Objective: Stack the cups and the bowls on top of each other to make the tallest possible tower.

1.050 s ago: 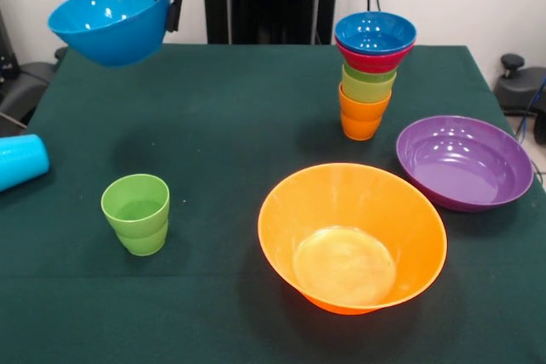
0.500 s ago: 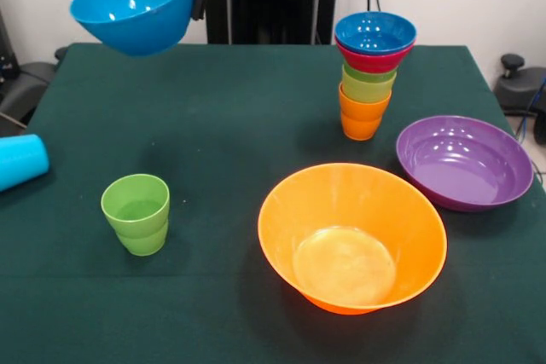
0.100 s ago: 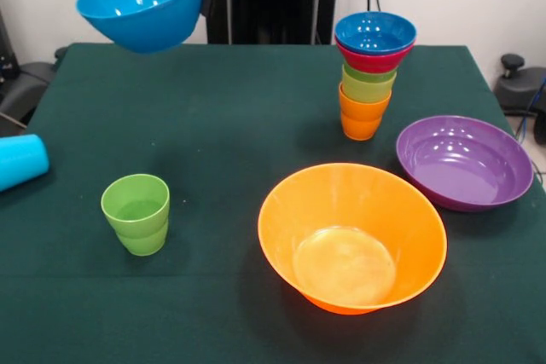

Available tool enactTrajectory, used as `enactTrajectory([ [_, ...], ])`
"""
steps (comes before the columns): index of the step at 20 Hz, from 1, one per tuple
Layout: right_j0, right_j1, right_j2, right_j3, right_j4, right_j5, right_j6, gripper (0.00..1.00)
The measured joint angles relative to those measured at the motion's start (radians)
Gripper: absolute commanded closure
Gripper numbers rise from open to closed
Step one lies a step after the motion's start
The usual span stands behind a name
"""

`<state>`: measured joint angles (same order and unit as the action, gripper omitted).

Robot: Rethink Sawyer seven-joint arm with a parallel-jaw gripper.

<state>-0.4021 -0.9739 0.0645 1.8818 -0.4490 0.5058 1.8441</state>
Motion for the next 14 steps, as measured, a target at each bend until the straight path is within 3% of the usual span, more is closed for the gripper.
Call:
enactTrajectory([
  [14, -0.071, -0.009, 0.061, 0.0, 0.057, 0.0, 0.0, 1.0],
])
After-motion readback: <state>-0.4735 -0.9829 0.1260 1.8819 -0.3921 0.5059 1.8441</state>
